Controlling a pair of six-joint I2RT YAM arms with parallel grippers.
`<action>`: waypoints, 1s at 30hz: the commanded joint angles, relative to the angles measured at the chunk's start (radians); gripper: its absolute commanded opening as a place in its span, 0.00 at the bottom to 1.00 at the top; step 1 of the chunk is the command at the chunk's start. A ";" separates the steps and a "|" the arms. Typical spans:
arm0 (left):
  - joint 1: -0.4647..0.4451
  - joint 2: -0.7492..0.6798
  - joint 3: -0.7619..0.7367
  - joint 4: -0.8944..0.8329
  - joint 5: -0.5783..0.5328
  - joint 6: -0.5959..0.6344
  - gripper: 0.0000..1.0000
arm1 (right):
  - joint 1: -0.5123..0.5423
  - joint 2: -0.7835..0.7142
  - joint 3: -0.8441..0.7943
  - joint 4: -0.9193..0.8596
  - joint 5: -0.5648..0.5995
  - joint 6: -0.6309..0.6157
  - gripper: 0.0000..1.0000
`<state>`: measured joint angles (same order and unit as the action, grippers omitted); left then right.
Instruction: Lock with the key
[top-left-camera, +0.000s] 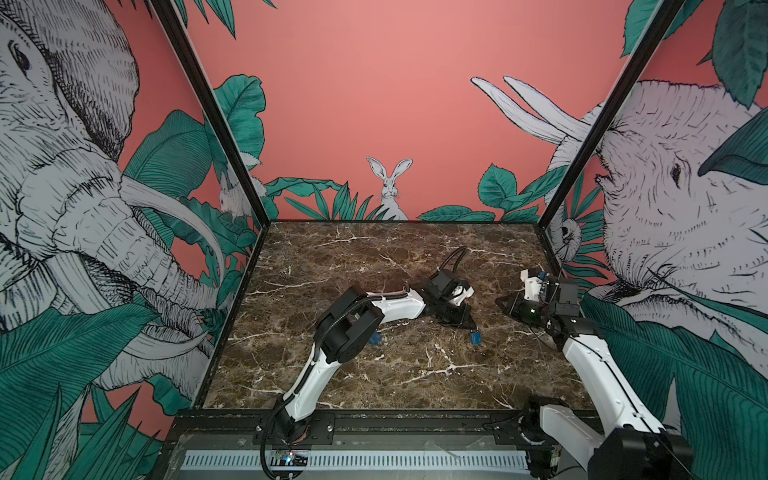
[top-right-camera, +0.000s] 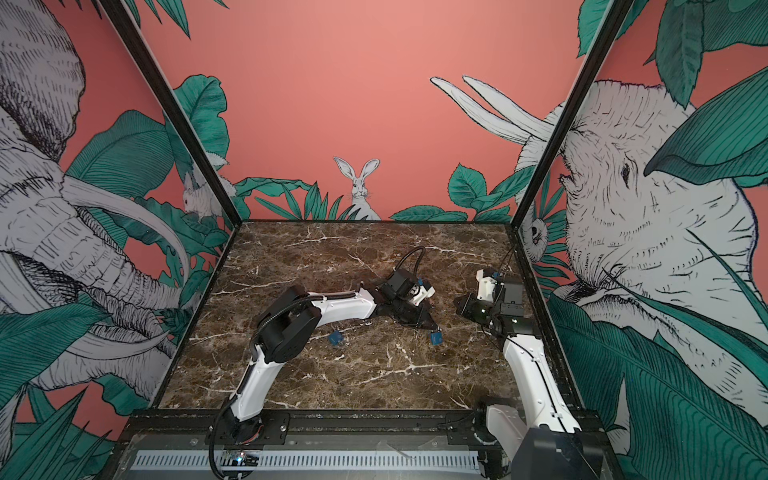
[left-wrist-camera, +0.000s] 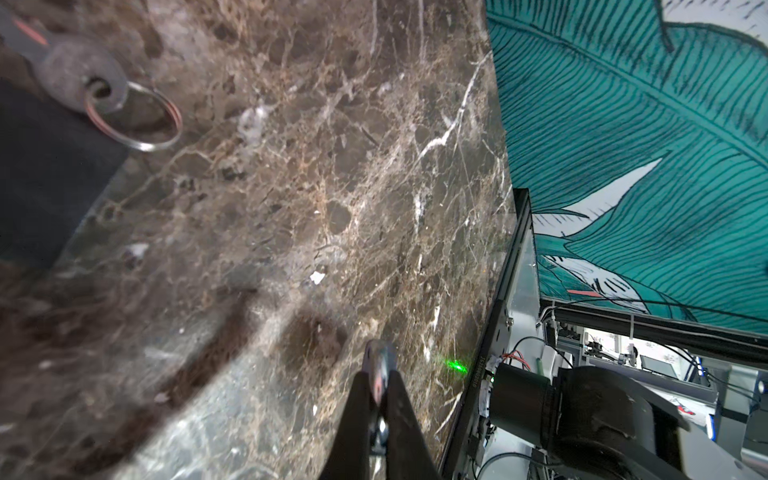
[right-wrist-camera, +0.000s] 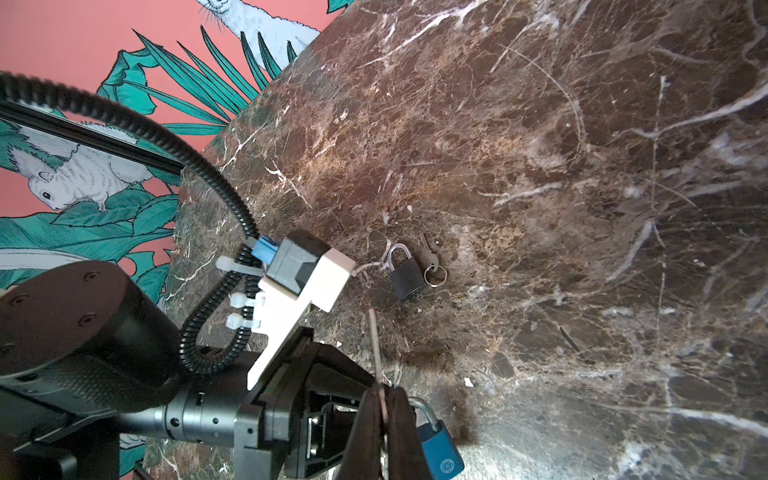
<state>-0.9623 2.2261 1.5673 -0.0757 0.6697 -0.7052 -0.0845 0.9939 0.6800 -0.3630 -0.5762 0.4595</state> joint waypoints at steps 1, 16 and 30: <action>-0.016 0.007 0.047 0.022 -0.003 -0.040 0.00 | -0.004 0.002 0.007 0.038 -0.014 -0.004 0.00; -0.019 0.049 0.089 -0.068 -0.061 -0.042 0.16 | -0.004 0.004 0.016 0.012 -0.021 -0.008 0.00; 0.005 -0.035 0.058 -0.122 -0.168 -0.003 0.37 | -0.001 0.012 0.004 -0.012 0.008 -0.014 0.00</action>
<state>-0.9680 2.2749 1.6348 -0.1749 0.5289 -0.7300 -0.0845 1.0088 0.6800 -0.3710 -0.5842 0.4595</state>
